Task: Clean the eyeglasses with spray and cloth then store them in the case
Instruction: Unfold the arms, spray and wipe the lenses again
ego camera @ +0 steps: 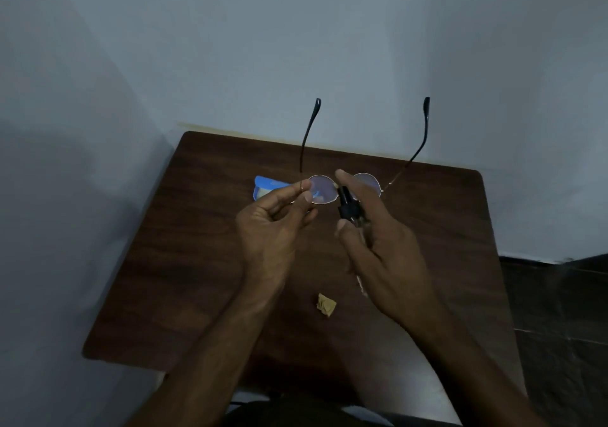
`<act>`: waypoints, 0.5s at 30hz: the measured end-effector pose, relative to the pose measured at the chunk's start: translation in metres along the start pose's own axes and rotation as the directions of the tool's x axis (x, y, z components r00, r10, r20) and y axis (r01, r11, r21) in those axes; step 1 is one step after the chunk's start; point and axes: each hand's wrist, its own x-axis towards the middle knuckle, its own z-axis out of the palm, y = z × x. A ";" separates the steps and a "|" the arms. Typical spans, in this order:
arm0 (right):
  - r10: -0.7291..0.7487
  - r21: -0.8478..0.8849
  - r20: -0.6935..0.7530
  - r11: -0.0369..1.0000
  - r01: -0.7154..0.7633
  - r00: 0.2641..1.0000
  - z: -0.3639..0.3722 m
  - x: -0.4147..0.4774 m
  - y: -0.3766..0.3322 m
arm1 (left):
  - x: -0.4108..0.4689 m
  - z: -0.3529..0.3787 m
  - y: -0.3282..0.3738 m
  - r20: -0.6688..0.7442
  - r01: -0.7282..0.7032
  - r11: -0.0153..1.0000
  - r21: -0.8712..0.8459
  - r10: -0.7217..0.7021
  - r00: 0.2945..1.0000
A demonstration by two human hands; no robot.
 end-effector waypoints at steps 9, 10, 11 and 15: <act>-0.020 -0.487 -0.016 0.873 0.010 1.000 0.016 0.023 -0.008 | -0.002 0.000 -0.002 0.013 -0.080 0.995 0.060 0.079 0.997; -0.018 -0.483 -0.026 0.876 0.003 1.000 0.017 0.022 -0.009 | -0.003 0.000 -0.003 0.008 -0.076 0.996 0.048 0.075 0.997; -0.023 -0.479 -0.041 0.878 0.001 0.999 0.017 0.021 -0.010 | -0.003 0.000 -0.003 0.003 -0.073 0.997 0.040 0.073 0.997; 0.001 -0.504 -0.057 0.863 -0.029 0.998 0.017 0.022 -0.016 | -0.007 0.002 -0.001 -0.001 -0.071 0.997 0.006 0.071 0.997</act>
